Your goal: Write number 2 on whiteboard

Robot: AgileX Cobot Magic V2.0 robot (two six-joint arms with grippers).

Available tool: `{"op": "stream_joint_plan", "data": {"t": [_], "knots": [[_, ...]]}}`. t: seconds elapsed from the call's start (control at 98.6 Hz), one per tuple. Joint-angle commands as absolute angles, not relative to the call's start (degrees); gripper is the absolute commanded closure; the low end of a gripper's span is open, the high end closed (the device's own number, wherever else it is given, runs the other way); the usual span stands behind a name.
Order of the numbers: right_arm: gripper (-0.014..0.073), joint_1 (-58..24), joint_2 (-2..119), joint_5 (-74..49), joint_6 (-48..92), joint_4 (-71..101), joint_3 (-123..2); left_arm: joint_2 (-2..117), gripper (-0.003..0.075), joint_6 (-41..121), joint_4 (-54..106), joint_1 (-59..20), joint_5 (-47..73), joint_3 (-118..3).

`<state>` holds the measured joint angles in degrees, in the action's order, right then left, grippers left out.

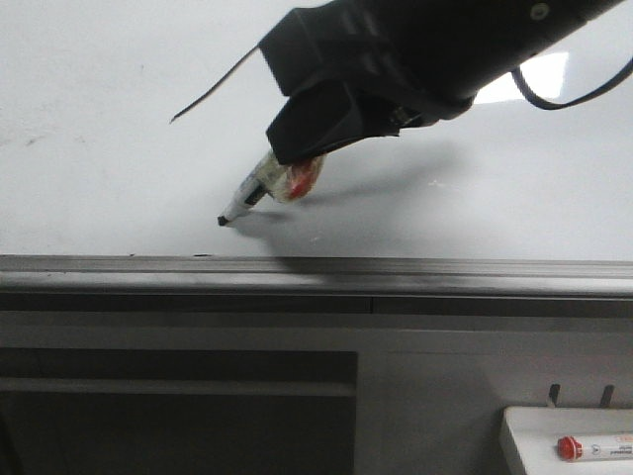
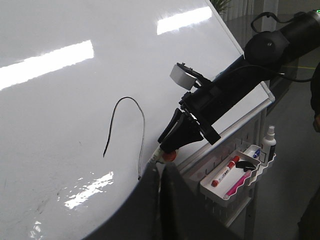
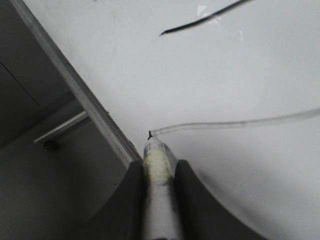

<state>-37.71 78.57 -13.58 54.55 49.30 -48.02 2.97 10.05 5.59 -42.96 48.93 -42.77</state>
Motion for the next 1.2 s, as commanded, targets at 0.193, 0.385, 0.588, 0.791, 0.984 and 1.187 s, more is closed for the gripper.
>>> {"op": "stream_joint_plan", "data": {"t": [0.193,0.385,0.588,0.791,0.984,1.187], "knots": [[0.0651,-22.23,68.12,-13.48,55.19,44.32,-45.21,4.11,0.0741,9.47,6.57,-42.77,44.62,-43.82],[0.0651,-8.37,60.22,-17.22,55.19,42.56,-40.99,4.11,0.0741,9.47,6.57,-42.77,44.62,-43.82],[0.0651,-3.87,57.18,-18.87,55.02,44.35,-40.34,4.11,0.0741,9.47,6.32,-42.77,44.62,-43.82],[0.0651,-11.78,50.29,-24.56,55.02,48.23,-44.1,4.71,0.07,10.57,7.63,-42.77,44.2,-43.82],[0.0651,-21.49,47.3,-34.07,56.4,55.02,-51.54,13.06,0.0304,22.33,18.14,-42.77,42.22,-43.82],[0.0651,-33.53,49.0,-37.14,58.67,55.79,-56.31,27.65,0.0297,40.0,32.03,-42.9,39.09,-46.17]]}}
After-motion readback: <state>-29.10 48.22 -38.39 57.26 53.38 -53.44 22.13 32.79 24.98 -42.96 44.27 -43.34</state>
